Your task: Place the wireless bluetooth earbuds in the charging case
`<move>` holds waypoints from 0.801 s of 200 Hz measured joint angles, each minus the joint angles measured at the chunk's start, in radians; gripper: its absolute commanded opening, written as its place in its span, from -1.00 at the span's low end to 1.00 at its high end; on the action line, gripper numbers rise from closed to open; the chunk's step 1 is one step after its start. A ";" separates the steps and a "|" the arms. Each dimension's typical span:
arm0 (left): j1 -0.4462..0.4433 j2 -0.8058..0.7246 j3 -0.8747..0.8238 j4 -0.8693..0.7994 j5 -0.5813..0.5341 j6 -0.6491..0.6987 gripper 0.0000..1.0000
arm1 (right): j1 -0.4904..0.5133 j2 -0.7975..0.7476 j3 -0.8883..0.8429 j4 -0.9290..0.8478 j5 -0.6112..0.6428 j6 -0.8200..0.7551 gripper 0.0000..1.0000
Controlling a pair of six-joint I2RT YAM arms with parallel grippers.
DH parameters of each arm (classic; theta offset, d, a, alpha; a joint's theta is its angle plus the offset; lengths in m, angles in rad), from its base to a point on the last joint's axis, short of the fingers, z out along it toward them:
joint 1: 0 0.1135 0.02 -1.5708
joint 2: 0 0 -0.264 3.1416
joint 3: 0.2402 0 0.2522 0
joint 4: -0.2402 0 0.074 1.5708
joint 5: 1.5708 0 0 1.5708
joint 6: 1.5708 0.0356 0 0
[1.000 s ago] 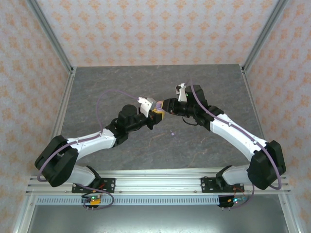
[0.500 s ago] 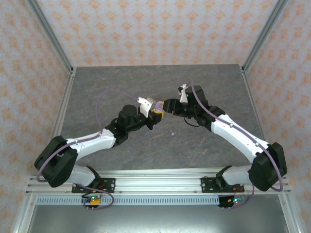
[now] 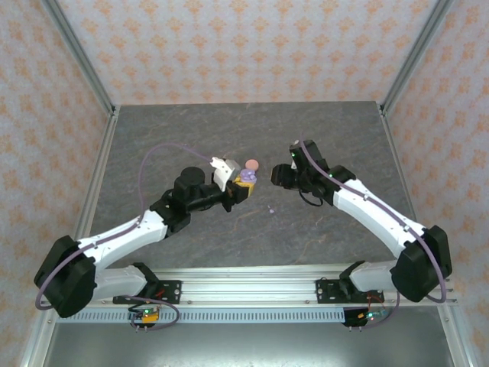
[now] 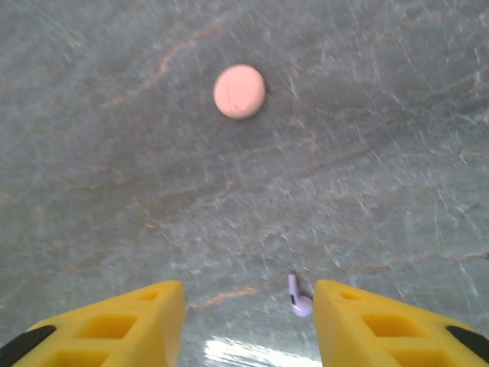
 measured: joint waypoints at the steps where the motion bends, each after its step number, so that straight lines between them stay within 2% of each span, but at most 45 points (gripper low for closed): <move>1: 0.000 -0.002 0.000 -0.002 0.002 0.001 -0.73 | 0.000 0.001 0.000 -0.001 -0.001 -0.001 -0.07; 28: 0.000 -0.049 -0.002 -0.065 0.040 0.013 -0.73 | 0.000 0.047 -0.002 -0.011 -0.054 -0.030 -0.19; 104: 0.000 -0.138 -0.035 -0.146 0.056 0.008 -0.72 | 0.002 0.209 -0.081 -0.010 -0.192 -0.058 -0.51; 160: 0.000 -0.161 -0.036 -0.169 0.056 0.004 -0.73 | 0.011 0.283 -0.094 -0.001 -0.250 -0.071 -0.63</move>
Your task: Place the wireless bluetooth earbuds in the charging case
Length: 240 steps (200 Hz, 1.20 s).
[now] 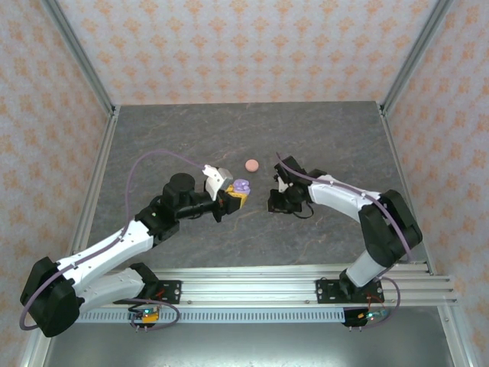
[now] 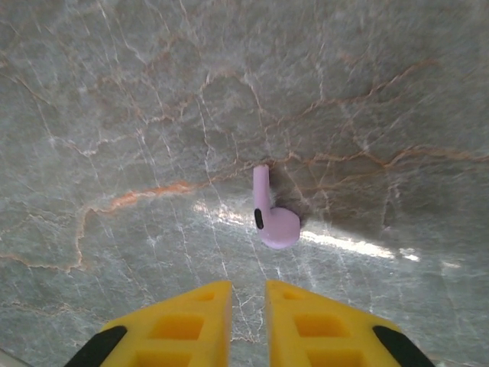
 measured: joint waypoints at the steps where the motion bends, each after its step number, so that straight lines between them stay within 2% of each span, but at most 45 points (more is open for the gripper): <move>1: 0.000 0.000 0.000 -0.001 0.000 0.000 -0.73 | 0.001 0.001 0.000 0.000 -0.001 0.000 -0.63; 46: 0.000 0.000 0.000 -0.010 -0.001 -0.003 -0.73 | 0.067 0.039 0.001 0.008 -0.017 -0.015 -0.72; 75: 0.000 0.007 0.000 -0.011 -0.005 -0.014 -0.72 | 0.076 0.100 0.010 0.010 0.000 -0.014 -0.78; 240: 0.000 0.011 0.000 -0.012 -0.022 -0.018 -0.73 | 0.081 0.141 0.071 -0.021 0.325 0.078 -0.88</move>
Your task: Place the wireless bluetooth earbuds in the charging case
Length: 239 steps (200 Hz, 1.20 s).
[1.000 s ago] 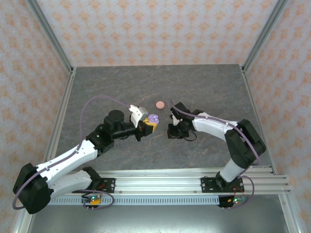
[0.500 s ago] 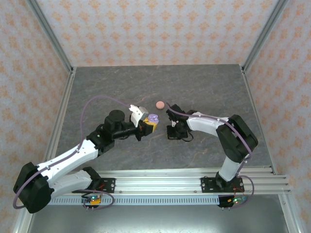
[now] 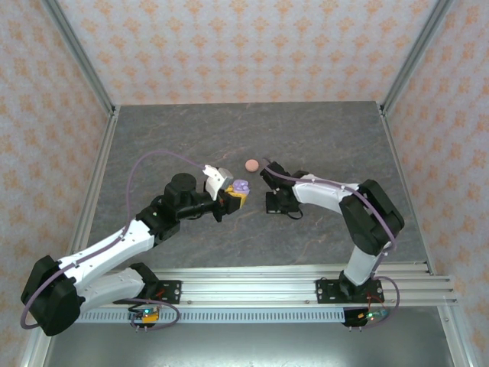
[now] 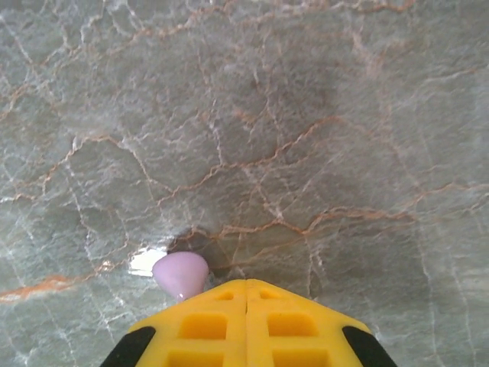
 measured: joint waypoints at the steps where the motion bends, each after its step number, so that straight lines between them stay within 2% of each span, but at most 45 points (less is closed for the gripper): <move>1: 0.000 0.000 0.000 0.000 0.000 0.000 -0.73 | 0.000 0.001 0.001 0.000 0.002 0.000 -0.88; 96: 0.000 0.000 -0.006 -0.002 -0.005 0.000 -0.73 | 0.001 0.011 0.024 -0.035 0.037 0.003 -0.84; 133: 0.000 0.000 -0.006 -0.002 -0.005 0.000 -0.73 | 0.001 -0.051 0.031 -0.067 0.043 0.002 -0.69; 170: 0.000 0.000 -0.006 -0.002 -0.005 0.000 -0.73 | 0.001 -0.066 0.065 -0.071 0.008 0.021 -0.26; 195: 0.000 0.000 -0.006 -0.001 -0.005 0.000 -0.73 | 0.001 -0.050 0.090 -0.071 -0.009 0.029 -0.20; 239: 0.000 -0.002 -0.011 0.000 -0.005 0.000 -0.73 | 0.001 0.021 0.134 -0.086 -0.012 0.037 -0.20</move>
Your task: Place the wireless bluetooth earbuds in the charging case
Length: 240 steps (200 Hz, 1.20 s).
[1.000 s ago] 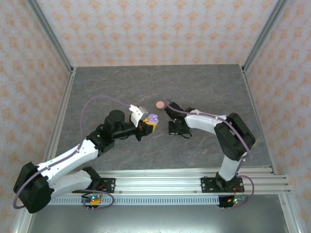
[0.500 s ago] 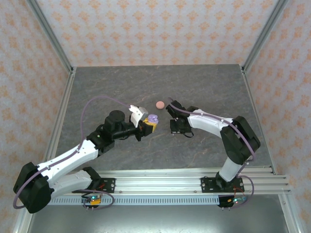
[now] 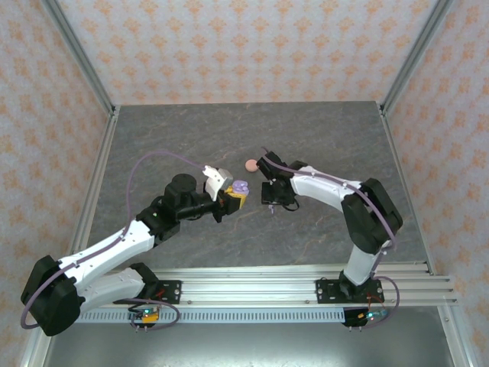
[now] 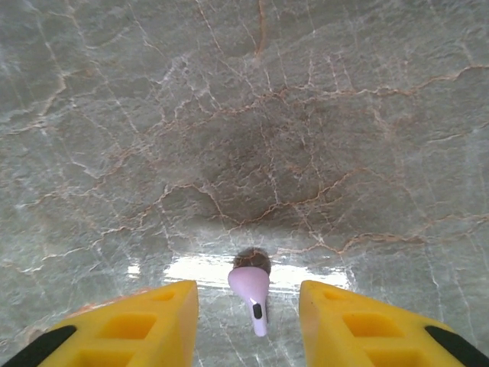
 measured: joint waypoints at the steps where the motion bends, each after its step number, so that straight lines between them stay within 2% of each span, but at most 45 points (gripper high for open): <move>1: 0.000 0.000 0.000 0.000 0.000 0.000 -0.73 | 0.000 0.002 0.000 0.000 0.000 0.000 -0.20; 240: 0.000 -0.002 -0.002 0.003 0.000 0.000 -0.73 | 0.022 0.138 0.084 -0.076 0.024 0.003 -0.40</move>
